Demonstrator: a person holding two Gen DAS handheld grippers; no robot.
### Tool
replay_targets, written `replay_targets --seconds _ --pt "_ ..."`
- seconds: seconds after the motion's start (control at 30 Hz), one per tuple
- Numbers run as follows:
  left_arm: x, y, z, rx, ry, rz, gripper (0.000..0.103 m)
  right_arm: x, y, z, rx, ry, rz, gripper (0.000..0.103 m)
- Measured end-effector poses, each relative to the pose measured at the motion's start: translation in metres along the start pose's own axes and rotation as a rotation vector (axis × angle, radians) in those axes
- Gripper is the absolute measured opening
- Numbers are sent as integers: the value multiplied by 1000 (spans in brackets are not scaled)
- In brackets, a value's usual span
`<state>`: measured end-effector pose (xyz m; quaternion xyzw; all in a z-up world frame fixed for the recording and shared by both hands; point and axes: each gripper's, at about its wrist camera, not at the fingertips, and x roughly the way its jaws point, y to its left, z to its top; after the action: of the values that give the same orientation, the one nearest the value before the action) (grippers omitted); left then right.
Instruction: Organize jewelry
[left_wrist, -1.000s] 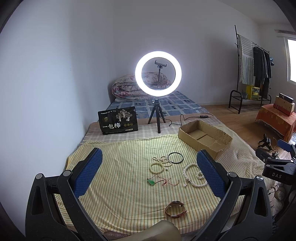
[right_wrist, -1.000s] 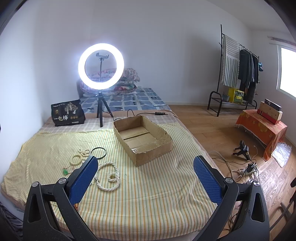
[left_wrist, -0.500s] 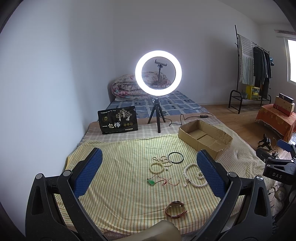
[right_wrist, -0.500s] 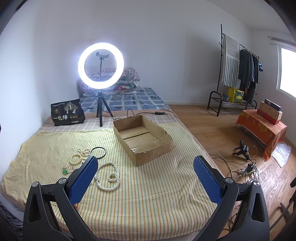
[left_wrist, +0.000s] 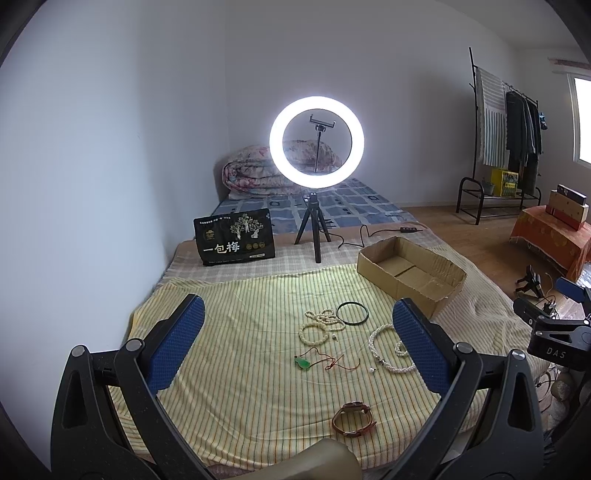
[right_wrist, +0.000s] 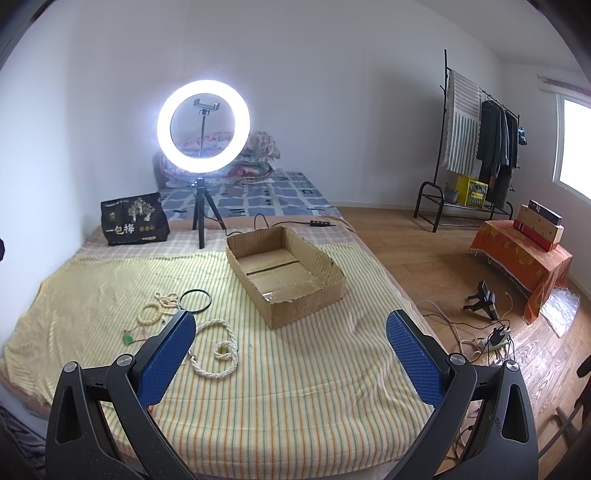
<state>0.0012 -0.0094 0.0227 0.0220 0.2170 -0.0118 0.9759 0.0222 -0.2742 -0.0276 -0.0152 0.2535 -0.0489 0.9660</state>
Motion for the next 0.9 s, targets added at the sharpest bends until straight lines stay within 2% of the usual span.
replay_targets --seconds 0.33,0.5,0.67,0.77,0.9 --pt "40 17 -2 21 52 25 103 19 3 3 -89 26 -30 102" --pt "68 31 -2 38 105 34 103 44 6 3 -180 61 16 102" --pt "103 45 -3 44 180 21 103 78 12 -2 -223 165 87 102" --pt "123 46 -7 49 228 3 94 99 15 -4 -205 240 140 102" --pt "155 50 -21 22 323 -50 79 129 14 -9 -115 345 217 102"
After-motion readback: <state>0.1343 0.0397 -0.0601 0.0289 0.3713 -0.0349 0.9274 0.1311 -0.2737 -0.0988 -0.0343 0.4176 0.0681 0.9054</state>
